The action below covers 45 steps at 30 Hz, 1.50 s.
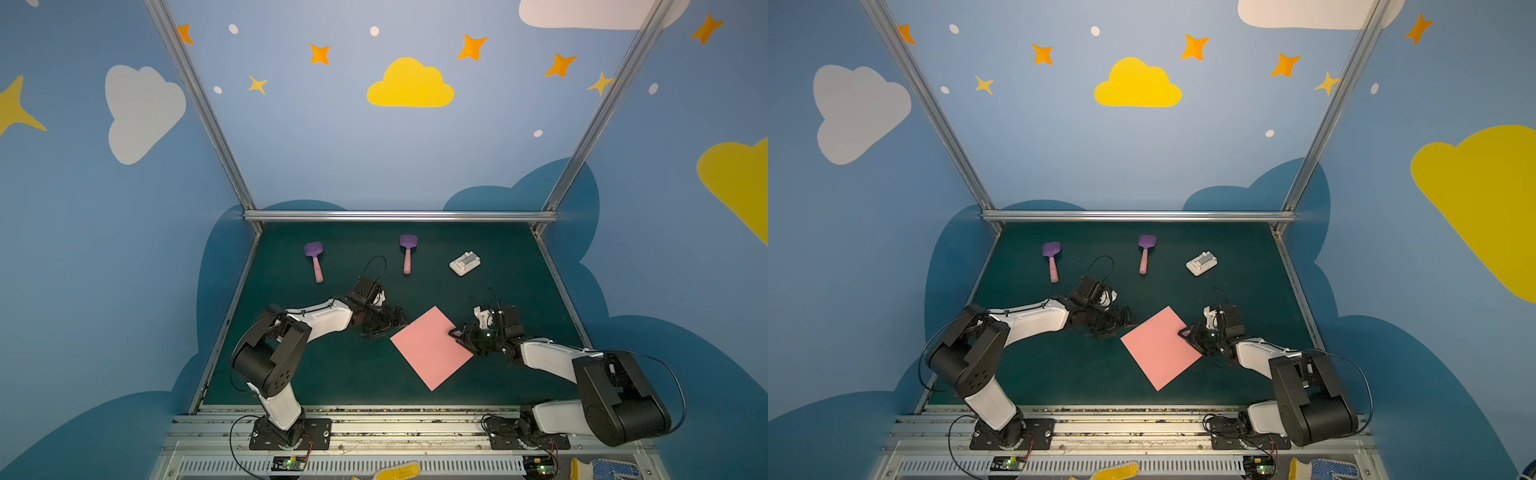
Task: Fold a paper plane with a square sheet of paper (fold left side to right side)
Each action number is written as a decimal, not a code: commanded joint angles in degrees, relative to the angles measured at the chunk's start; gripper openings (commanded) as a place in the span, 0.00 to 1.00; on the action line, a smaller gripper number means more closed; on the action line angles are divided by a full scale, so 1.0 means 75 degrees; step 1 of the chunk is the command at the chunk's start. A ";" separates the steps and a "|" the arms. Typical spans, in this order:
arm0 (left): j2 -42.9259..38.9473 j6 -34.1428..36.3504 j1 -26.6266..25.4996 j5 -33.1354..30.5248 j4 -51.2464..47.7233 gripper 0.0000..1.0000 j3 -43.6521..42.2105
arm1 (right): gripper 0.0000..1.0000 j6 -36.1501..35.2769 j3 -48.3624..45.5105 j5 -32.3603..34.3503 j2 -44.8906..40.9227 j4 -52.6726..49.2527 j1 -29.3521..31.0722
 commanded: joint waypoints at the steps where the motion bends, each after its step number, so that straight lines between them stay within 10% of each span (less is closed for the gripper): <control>1: 0.0086 0.0168 -0.0021 0.0064 -0.0294 0.97 -0.0247 | 0.44 0.0099 -0.0425 0.0364 0.0499 -0.0606 0.0154; 18: 0.0553 -0.0617 -0.0722 0.1491 0.2099 0.90 -0.0895 | 0.43 0.0026 -0.0441 0.0333 0.0543 -0.0713 0.0148; 33: -0.0365 0.0145 -0.0413 -0.0985 -0.0341 0.95 -0.1054 | 0.42 0.0035 -0.0473 0.0273 0.0484 -0.0701 0.0119; 45: 0.0485 -0.0190 -0.0566 0.0861 0.1762 0.95 -0.1150 | 0.41 0.0044 -0.0473 0.0248 0.0512 -0.0688 0.0122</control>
